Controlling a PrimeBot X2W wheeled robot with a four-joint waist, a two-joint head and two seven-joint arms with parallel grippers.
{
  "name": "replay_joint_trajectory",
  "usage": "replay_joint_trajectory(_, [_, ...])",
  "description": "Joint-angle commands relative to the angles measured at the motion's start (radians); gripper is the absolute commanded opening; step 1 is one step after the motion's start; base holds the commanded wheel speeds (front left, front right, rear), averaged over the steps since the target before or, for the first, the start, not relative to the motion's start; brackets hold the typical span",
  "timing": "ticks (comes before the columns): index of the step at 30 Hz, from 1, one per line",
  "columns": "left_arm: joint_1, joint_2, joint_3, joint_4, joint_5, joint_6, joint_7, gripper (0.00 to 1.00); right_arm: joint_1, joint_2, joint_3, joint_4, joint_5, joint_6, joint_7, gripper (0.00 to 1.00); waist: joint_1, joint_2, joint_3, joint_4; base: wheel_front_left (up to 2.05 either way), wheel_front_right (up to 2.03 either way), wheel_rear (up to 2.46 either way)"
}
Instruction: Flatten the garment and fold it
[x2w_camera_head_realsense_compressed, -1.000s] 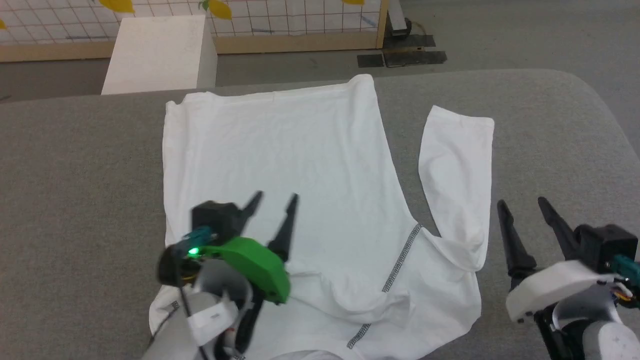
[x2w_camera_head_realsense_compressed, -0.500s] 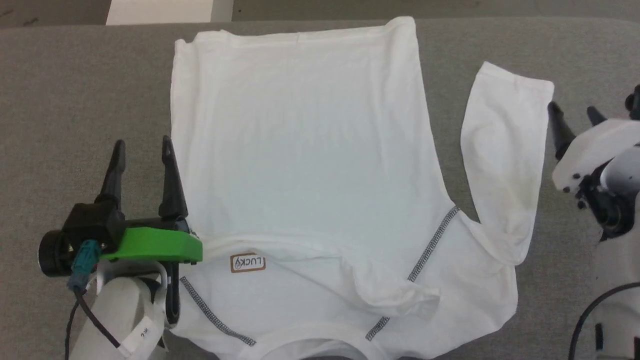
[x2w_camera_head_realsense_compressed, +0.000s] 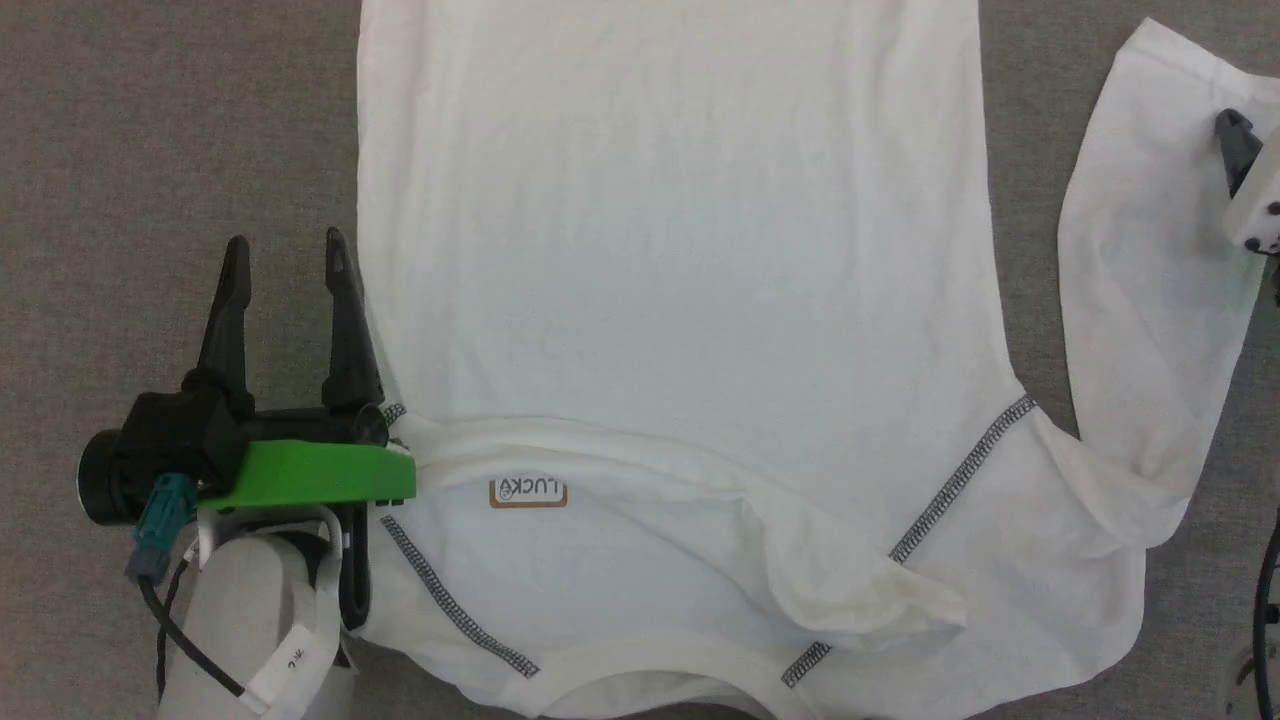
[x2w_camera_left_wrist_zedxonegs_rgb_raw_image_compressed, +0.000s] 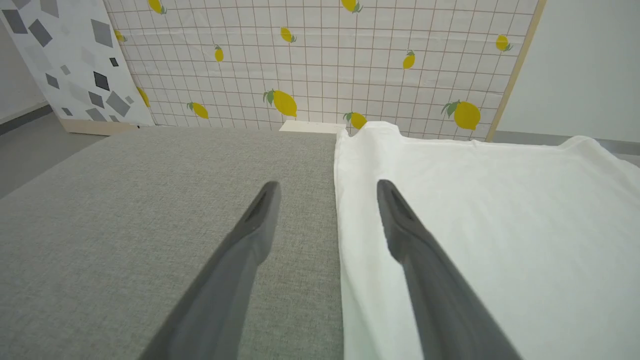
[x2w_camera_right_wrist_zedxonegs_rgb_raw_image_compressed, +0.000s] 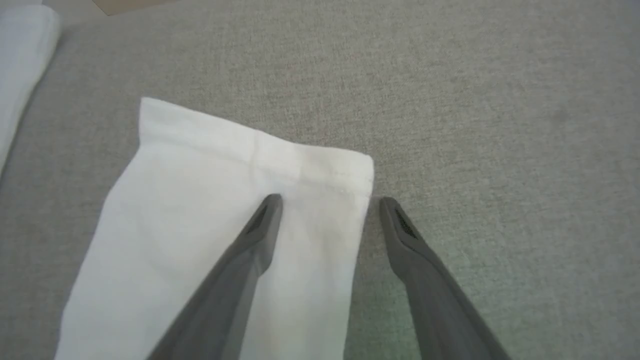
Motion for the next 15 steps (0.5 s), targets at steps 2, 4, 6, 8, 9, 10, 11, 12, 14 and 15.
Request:
replay_joint_trajectory(2, [-0.014, -0.012, 0.019, -0.004, 0.019, -0.015, -0.005, 1.0, -0.016, -0.002, 0.0, 0.021, -0.016, -0.002, 0.05, 0.4, -0.0001, 0.0116, 0.022, 0.016, 0.0, 0.0, 0.0])
replay_joint_trajectory(4, [-0.009, -0.02, 0.033, -0.001, 0.028, -0.023, -0.005, 1.0, -0.013, -0.005, 0.005, 0.025, -0.015, -0.002, 0.073, 0.0, -0.0001, 0.0116, 0.008, 0.009, 0.0, 0.0, 0.0])
replay_joint_trajectory(6, [-0.002, -0.026, 0.045, 0.006, 0.035, -0.033, -0.005, 1.0, 0.002, -0.012, 0.007, 0.018, -0.011, -0.002, 0.072, 0.0, -0.0001, 0.0116, -0.014, 0.001, 0.0, 0.0, 0.0])
replay_joint_trajectory(8, [0.008, -0.032, 0.054, 0.013, 0.042, -0.042, -0.005, 1.0, 0.026, -0.023, 0.001, -0.005, -0.008, -0.002, 0.042, 0.0, -0.0001, 0.0116, -0.043, -0.007, 0.0, 0.0, 0.0])
replay_joint_trajectory(9, [0.014, -0.034, 0.057, 0.017, 0.044, -0.046, -0.005, 1.0, 0.041, -0.03, -0.004, -0.015, -0.006, -0.002, 0.025, 0.0, -0.0001, 0.0116, -0.058, -0.01, 0.0, 0.0, 0.0])
replay_joint_trajectory(10, [0.022, -0.035, 0.062, 0.022, 0.049, -0.05, -0.005, 1.0, 0.062, -0.04, -0.008, -0.03, -0.004, -0.002, 0.003, 0.0, -0.0001, 0.0116, -0.078, -0.016, 0.0, 0.0, 0.0])
replay_joint_trajectory(11, [0.028, -0.037, 0.066, 0.025, 0.051, -0.054, -0.005, 1.0, 0.082, -0.048, -0.013, -0.046, -0.004, -0.002, -0.013, 0.0, -0.0001, 0.0116, -0.095, -0.021, 0.0, 0.0, 0.0])
replay_joint_trajectory(12, [0.039, -0.038, 0.072, 0.031, 0.053, -0.058, -0.005, 1.0, 0.11, -0.059, -0.019, -0.066, -0.004, -0.002, -0.028, 0.0, -0.0001, 0.0116, -0.118, -0.027, 0.0, 0.0, 0.0])
replay_joint_trajectory(14, [0.063, -0.039, 0.081, 0.044, 0.06, -0.063, -0.005, 1.0, 0.166, -0.075, -0.034, -0.115, -0.002, -0.002, -0.047, 0.0, -0.0001, 0.0116, -0.158, -0.039, 0.0, 0.0, 0.0])
replay_joint_trajectory(15, [0.074, -0.04, 0.086, 0.051, 0.062, -0.064, -0.005, 1.0, 0.195, -0.082, -0.038, -0.142, 0.002, -0.002, -0.049, 0.0, -0.0001, 0.0116, -0.176, -0.045, 0.0, 0.0, 0.0])
